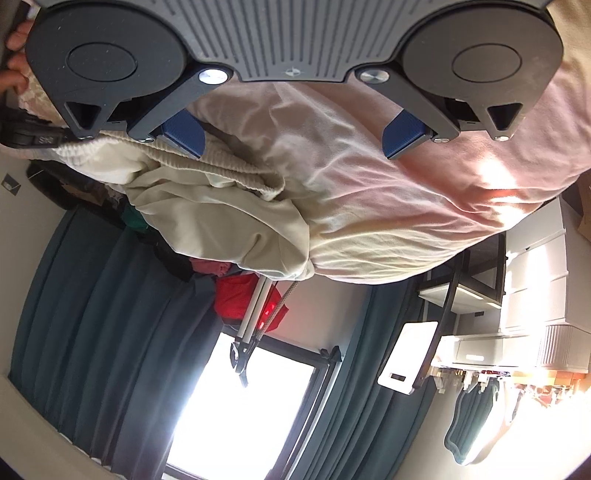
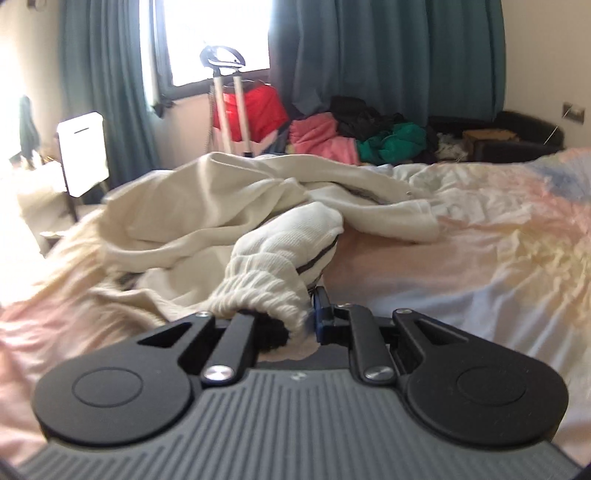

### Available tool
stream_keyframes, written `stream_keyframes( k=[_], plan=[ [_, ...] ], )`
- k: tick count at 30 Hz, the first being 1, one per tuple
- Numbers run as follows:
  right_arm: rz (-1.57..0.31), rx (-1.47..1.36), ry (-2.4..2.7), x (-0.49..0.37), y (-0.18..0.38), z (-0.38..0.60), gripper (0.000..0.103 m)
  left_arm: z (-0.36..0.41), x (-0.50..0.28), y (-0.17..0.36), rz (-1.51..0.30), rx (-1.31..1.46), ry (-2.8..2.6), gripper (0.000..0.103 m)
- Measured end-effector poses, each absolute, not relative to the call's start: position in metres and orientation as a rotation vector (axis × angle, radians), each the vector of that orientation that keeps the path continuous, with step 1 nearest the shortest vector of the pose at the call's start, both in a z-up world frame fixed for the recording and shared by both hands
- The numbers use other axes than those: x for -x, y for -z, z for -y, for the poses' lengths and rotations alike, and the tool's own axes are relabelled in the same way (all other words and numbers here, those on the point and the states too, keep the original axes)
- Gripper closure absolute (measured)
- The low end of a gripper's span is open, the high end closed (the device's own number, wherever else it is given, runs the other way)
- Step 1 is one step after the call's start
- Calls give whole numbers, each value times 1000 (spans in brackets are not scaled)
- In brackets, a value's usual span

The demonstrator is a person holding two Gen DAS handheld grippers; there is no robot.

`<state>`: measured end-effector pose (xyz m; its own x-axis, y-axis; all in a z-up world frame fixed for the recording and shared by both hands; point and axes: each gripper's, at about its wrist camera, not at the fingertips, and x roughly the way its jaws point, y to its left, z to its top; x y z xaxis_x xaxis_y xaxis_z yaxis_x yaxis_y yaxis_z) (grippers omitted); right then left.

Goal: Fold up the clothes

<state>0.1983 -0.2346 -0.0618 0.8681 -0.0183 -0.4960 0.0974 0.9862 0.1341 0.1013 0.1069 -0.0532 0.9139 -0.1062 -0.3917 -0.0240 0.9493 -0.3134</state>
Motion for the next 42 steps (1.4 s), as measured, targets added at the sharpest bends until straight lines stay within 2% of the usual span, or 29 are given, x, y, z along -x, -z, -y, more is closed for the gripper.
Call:
stream_keyframes(
  k=[6,13,20,30,42],
  plan=[
    [-501,-310,-42,-128,53,232,88,-103,-86,44,-394,329,57,0],
    [-521,-323,-32,-104,75,234,88,-75,-80,52,-424,286,99,0],
    [-550,-369,-43,-107,86,245,88,-51,-79,69,-481,170,106,0],
    [-564,-431,-57,-112,93,251,88,-57,-83,85,-521,231,89,0],
    [-580,-505,-82,-111,97,268,88,-44,-85,58,-525,277,41,0]
  ],
)
